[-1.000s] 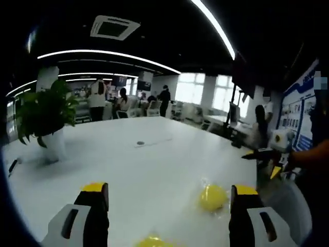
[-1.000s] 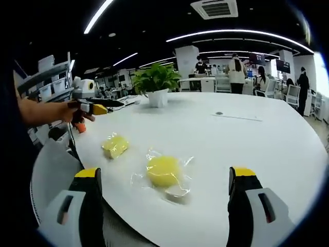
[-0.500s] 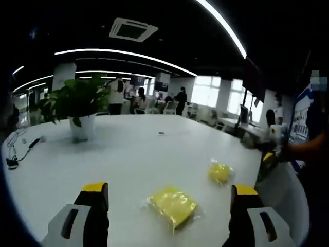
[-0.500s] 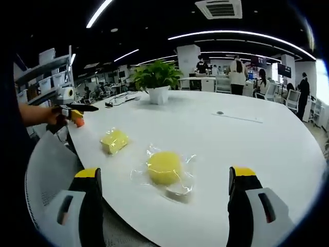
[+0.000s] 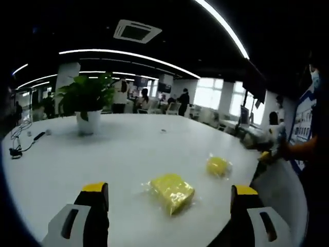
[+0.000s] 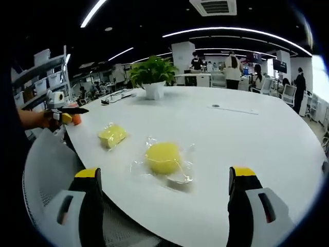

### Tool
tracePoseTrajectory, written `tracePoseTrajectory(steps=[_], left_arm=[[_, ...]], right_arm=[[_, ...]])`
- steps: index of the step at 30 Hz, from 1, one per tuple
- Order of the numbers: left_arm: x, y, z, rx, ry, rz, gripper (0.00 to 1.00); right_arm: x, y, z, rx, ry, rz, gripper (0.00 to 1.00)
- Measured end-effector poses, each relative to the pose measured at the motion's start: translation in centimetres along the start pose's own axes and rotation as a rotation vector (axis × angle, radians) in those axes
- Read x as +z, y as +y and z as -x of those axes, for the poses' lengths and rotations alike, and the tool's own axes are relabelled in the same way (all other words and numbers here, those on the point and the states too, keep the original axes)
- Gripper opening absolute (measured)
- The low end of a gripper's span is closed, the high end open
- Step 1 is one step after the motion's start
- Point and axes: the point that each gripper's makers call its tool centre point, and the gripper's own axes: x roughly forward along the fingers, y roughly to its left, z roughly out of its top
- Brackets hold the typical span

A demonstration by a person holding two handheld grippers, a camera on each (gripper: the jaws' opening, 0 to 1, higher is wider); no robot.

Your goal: Compare the silicone blocks by pressing each to a similar depth, holding the contact briefly, and releasing to observe deformation and rebound differences across the visible hardness samples.

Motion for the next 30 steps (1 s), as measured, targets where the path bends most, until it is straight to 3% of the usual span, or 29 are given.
tracePoseTrajectory(steps=[12,16,30], left_arm=[[0.9,-0.3,-1.2,0.003,-0.032,0.023,1.00],[0.5,-0.9,-1.5,-0.006,-0.022,0.022,1.00],[1.0,0.0,-0.1,0.023,-0.051,0.039,1.00]], right_arm=[[-0.6,0.3,-0.1,0.008,-0.014,-0.052,0.96],[-0.2,0.2,0.1,0.006,-0.024,-0.060,0.96],[-0.2,0.5,0.5,-0.020,-0.032,-0.056,0.96]])
